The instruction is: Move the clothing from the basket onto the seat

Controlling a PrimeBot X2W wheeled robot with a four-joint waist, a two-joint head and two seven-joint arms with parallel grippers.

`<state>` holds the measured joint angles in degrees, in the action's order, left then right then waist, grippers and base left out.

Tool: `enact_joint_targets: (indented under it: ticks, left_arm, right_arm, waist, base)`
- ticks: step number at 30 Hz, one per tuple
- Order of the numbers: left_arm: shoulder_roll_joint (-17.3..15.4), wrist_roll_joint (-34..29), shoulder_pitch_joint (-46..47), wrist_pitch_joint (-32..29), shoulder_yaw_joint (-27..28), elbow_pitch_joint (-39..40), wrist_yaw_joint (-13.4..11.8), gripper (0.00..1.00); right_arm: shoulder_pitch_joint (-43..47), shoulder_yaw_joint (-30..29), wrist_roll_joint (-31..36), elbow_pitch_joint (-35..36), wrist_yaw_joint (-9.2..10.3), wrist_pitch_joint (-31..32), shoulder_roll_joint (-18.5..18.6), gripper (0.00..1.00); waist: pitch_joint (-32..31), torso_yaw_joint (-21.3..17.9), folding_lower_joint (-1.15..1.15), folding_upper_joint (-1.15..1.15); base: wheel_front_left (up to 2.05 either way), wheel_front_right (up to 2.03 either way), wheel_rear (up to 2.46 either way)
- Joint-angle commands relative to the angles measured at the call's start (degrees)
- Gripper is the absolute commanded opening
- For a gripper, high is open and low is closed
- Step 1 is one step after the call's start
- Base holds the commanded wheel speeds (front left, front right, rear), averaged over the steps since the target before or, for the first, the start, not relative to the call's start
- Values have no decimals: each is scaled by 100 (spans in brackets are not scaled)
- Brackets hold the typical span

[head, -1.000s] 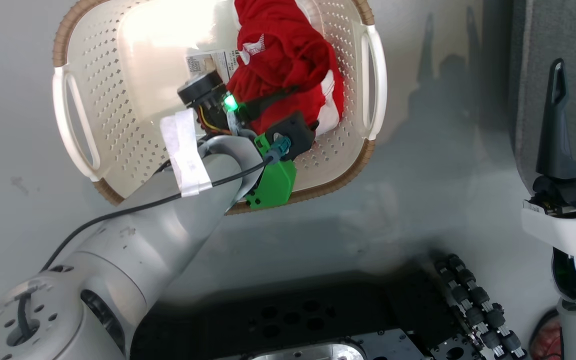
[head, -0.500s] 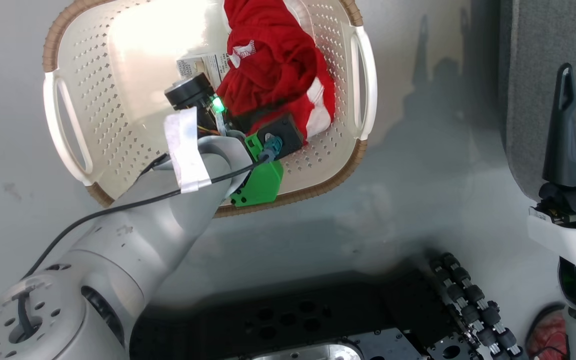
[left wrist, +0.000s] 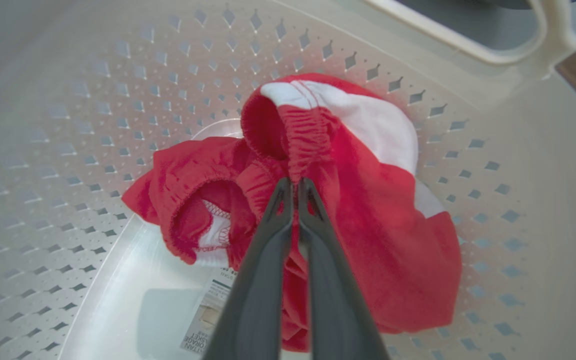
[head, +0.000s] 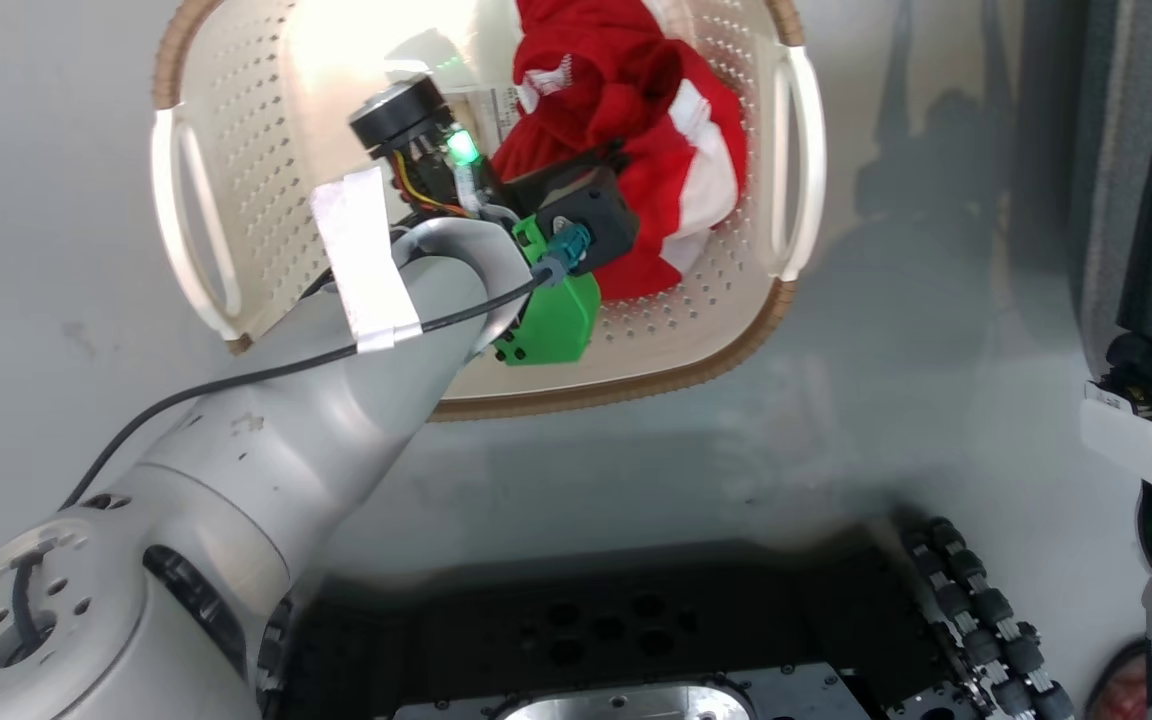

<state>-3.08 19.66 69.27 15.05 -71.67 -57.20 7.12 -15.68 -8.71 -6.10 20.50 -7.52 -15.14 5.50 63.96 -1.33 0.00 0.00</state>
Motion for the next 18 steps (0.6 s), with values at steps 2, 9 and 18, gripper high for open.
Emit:
enact_joint_targets:
  ticks: [2, 9, 18]
  left_arm:
    - [-232, -175, -132, 13, 93, 320, -70, 0]
    - [-826, -395, -622, 10, 549, 1313, -294, 0]
    - [-1246, -568, -1113, 10, 957, 2128, -353, 34]
  right_arm:
    - [-149, 43, -35, -51, 6, -1, 19, 100]
    - [-391, 35, -17, -115, 6, -1, 1, 100]
    - [-501, -51, -25, -99, 6, -1, -41, 100]
  waist:
    - [35, 212, 0, 0]
    - [21, 425, 0, 0]
    - [10, 473, 0, 0]
  base:
    - [0, 0, 0]
    - [0, 0, 0]
    - [0, 0, 0]
